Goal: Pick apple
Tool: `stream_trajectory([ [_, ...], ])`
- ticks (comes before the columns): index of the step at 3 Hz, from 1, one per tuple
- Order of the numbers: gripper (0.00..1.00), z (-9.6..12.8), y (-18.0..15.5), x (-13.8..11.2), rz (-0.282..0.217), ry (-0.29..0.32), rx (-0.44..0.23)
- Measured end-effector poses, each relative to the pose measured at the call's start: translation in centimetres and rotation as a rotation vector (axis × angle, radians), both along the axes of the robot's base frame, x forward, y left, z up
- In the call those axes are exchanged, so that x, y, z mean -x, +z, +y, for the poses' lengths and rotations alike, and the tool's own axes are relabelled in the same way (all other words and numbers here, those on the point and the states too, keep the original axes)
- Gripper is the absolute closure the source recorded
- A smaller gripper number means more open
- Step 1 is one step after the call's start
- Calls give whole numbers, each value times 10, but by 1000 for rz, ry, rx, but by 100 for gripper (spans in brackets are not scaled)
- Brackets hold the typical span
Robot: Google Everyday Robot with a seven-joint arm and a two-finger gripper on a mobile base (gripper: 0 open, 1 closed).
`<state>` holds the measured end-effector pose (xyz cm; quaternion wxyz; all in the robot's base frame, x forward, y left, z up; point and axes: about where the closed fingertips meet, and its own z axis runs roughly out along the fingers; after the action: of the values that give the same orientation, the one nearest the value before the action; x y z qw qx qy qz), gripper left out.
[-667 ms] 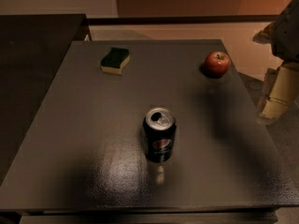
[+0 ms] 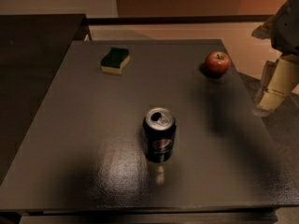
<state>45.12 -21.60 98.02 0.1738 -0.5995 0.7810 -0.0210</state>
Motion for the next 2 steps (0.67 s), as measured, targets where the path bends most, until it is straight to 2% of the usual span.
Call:
stream_trajectory([
  [2, 0, -4, -5, -52, -29, -28, -115],
])
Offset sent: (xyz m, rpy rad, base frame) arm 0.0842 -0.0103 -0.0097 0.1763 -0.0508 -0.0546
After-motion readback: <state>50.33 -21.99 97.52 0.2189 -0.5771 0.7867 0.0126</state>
